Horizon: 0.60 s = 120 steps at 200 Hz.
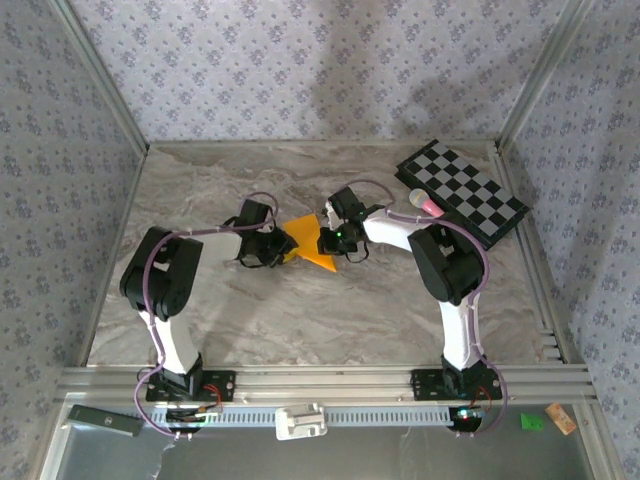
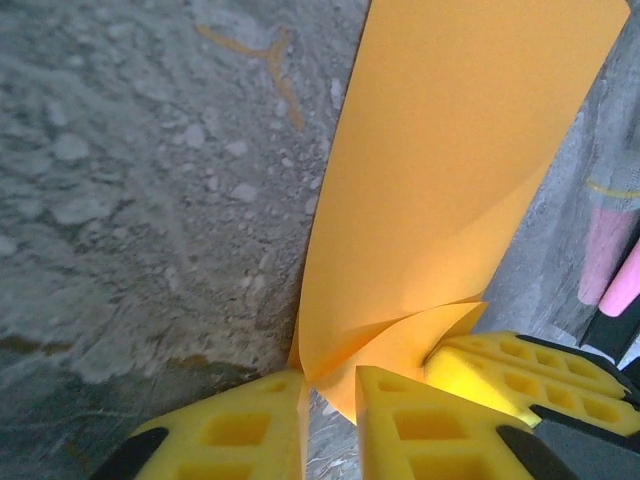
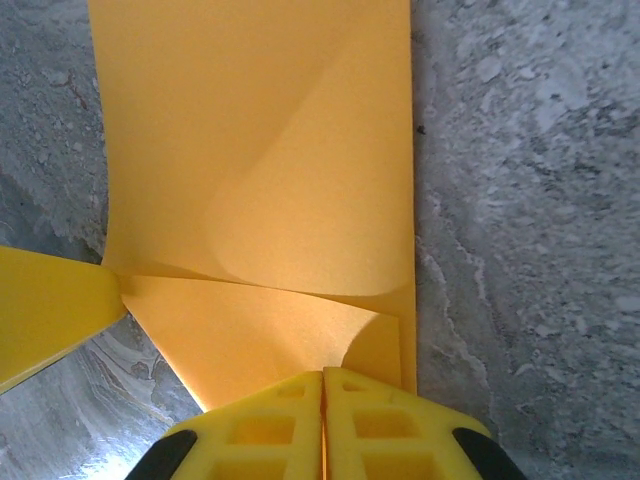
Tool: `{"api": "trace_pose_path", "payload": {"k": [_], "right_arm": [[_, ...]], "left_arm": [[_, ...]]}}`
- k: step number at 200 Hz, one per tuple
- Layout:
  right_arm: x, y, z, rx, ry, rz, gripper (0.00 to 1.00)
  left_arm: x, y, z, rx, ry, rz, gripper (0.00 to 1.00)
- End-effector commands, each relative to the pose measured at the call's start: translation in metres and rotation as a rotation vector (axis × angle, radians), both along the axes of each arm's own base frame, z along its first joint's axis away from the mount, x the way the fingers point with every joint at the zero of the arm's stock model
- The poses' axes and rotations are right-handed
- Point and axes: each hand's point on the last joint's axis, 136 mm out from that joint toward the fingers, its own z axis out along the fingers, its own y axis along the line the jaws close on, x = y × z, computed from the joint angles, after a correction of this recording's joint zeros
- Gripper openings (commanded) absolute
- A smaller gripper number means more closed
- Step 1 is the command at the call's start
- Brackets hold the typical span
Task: Fold a paper plane with a square sheet of paper (pick it up from the middle)
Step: Fourth fold the wing at the center of the table.
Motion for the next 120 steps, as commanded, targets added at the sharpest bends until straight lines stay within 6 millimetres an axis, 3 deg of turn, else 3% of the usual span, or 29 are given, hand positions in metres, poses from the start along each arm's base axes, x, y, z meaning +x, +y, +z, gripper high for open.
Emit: {"api": "trace_pose_path", "payload": {"k": [1,120], "right_arm": [[-0.005,-0.012,-0.021,-0.057,0.062,-0.027,0.08],[-0.008,-0.018,-0.028,-0.068,0.078,-0.02,0.08]], "left_arm": [[0.011,-0.009,0.012,-0.037,-0.045,-0.028,0.18],[0.014,-0.02,0.025,-0.048,-0.14,-0.158,0.19]]}}
